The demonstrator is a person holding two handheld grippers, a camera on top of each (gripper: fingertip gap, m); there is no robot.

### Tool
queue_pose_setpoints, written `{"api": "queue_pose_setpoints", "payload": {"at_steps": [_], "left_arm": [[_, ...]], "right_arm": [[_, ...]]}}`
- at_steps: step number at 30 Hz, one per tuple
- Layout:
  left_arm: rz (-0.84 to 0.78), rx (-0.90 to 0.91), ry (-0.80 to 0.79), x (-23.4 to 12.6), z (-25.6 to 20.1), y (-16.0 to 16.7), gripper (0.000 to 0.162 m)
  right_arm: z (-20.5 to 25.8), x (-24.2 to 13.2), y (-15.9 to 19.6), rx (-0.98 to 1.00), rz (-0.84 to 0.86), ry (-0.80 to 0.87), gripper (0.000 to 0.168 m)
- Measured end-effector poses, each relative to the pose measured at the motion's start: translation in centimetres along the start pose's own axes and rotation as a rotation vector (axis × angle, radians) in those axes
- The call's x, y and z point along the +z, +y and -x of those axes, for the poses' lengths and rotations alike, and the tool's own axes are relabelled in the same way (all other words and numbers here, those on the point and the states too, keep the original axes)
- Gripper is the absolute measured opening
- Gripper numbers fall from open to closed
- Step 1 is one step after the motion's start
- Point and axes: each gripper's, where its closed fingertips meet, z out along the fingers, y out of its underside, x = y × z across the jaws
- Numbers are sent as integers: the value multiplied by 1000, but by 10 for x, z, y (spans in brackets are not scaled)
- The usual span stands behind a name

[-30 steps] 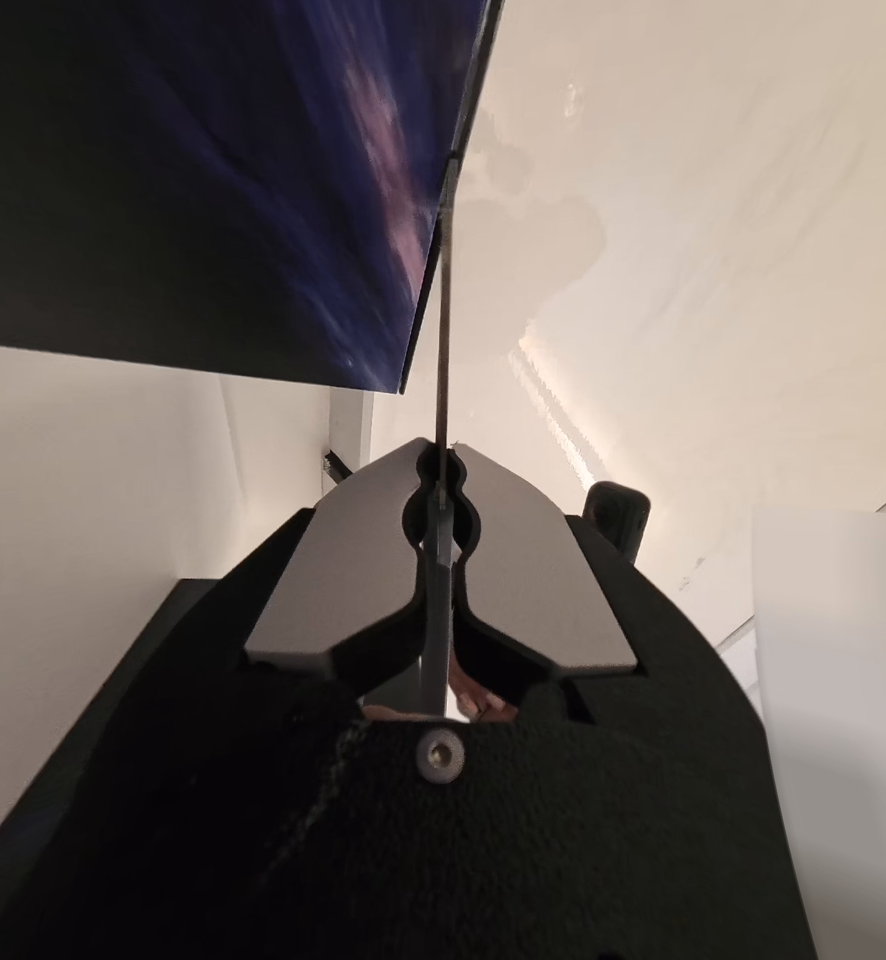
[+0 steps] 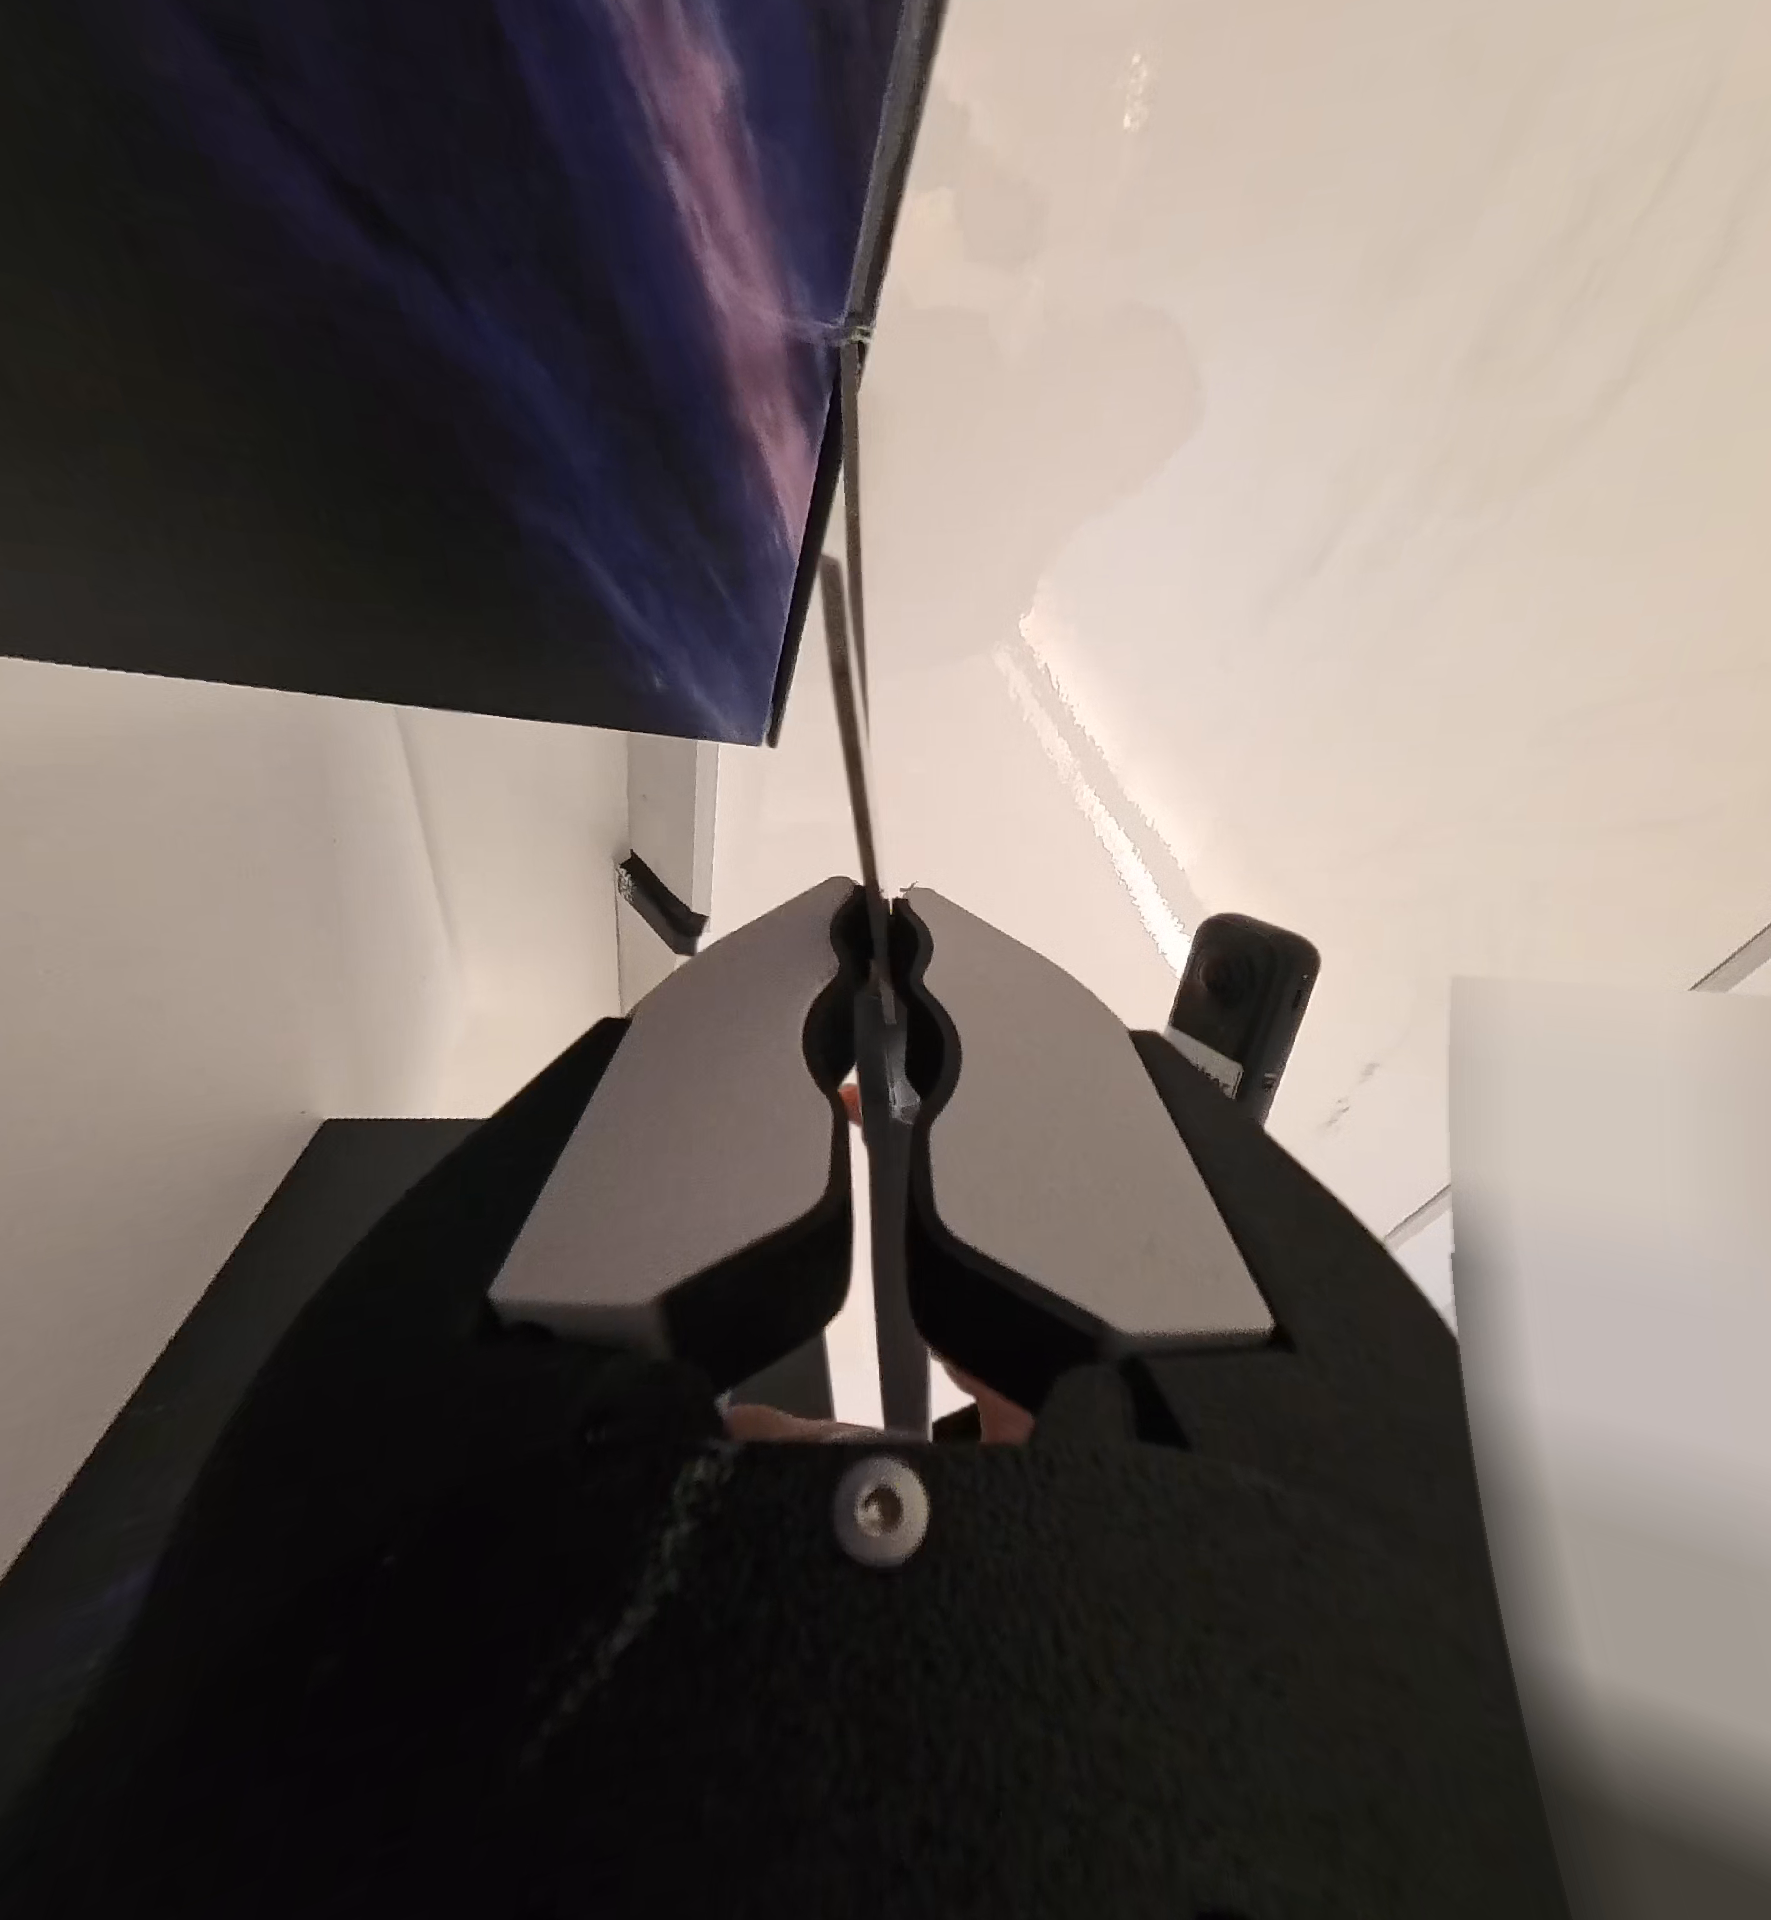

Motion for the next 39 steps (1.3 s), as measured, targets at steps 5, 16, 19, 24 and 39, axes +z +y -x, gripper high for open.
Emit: {"api": "queue_pose_setpoints", "payload": {"at_steps": [5, 16, 19, 24, 39], "left_arm": [[8, 24, -26, -4, 5, 1, 1], [-7, 69, -59, -10, 9, 2, 0], [-4, 71, -56, -9, 10, 2, 1], [9, 98, -83, -8, 12, 3, 1], [8, 115, -99, -26, 10, -1, 2]], "right_arm": [[1, 8, 8, 0, 24, -12, 9], [3, 16, 11, 44, 7, -27, 10], [3, 16, 11, 33, 2, -25, 10], [7, 16, 19, 43, 6, -68, 9], [47, 15, 53, 83, 29, -149, 6]]}}
